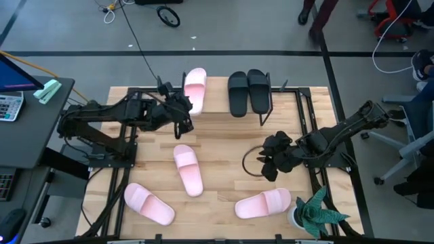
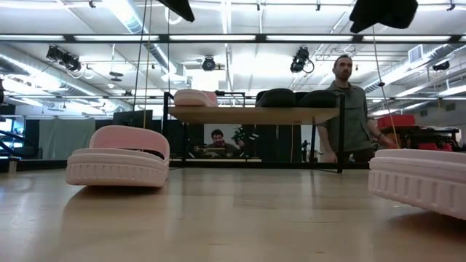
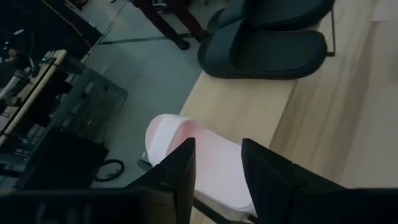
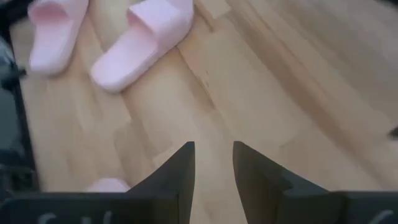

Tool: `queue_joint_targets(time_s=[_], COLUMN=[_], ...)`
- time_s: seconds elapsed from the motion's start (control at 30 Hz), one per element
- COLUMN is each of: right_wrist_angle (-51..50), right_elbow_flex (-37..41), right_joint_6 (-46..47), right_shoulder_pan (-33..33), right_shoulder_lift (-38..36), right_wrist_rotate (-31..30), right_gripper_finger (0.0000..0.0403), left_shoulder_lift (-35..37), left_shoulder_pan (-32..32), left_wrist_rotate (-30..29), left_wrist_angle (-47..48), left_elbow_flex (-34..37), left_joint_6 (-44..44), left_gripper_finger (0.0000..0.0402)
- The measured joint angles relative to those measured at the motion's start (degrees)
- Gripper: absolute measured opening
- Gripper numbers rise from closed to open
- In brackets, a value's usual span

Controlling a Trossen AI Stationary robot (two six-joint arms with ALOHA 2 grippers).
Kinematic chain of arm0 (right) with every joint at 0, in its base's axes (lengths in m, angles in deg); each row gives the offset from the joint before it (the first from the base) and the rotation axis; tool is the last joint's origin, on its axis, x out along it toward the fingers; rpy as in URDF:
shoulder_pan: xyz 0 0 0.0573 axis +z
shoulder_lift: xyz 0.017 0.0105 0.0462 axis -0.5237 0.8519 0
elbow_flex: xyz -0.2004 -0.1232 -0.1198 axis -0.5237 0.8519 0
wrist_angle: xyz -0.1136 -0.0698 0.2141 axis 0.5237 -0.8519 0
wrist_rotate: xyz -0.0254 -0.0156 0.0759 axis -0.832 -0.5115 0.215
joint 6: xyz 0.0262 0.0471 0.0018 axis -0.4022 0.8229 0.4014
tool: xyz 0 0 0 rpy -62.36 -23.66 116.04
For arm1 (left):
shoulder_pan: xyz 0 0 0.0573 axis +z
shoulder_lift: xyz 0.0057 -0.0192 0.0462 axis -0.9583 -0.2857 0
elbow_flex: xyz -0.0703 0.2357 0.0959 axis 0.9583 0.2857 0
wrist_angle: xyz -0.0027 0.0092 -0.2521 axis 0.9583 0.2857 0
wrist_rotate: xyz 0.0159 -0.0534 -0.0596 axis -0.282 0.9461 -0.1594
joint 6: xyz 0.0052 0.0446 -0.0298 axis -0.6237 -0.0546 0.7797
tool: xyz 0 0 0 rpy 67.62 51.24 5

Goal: Pick and place slides into the shelf
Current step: Put the bottom right pink slide on the shelf

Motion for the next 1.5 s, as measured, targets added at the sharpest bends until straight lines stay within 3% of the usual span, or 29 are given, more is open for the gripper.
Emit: queue_joint_targets(time_s=[0.1,0.33,0.5,0.7,1.07,1.3,1.5], right_wrist_angle=[2.8,23.76,16.35,5.84,-0.12,7.89,8.48], right_elbow_flex=[0.0,-0.03,0.0,0.04,-0.96,-0.98,-0.96], right_joint_6=[6.52,14.2,24.91,26.4,20.38,17.38,12.26], right_shoulder_pan=[0.36,6.52,7.74,6.74,4.22,5.33,7.01], right_shoulder_lift=[1.17,11.58,19.6,22.55,22.37,22.7,23.82], right_wrist_rotate=[4.61,11.01,20.13,29.95,31.98,31.78,31.34], right_gripper_finger=[0.0114,0.0114,0.0114,0.0114,0.0114,0.0114,0.0114], left_shoulder_lift=[-0.11,-0.06,-0.06,-0.06,-0.08,-0.08,-0.08], left_shoulder_pan=[-0.8,-1.02,-1.01,-1.01,-1.01,-1.01,-1.01], left_wrist_rotate=[0.03,0.02,0.01,0.02,0.0,0.0,0.01], left_wrist_angle=[1.67,8.64,10.97,10.99,10.95,10.95,11.01], left_elbow_flex=[0.02,0.02,0.02,0.02,0.02,0.04,0.07], left_joint_6=[0.03,5.44,7.91,8.23,9.46,9.46,9.46], left_gripper_finger=[0.0127,0.0114,0.0108,0.0105,0.0096,0.0095,0.009])
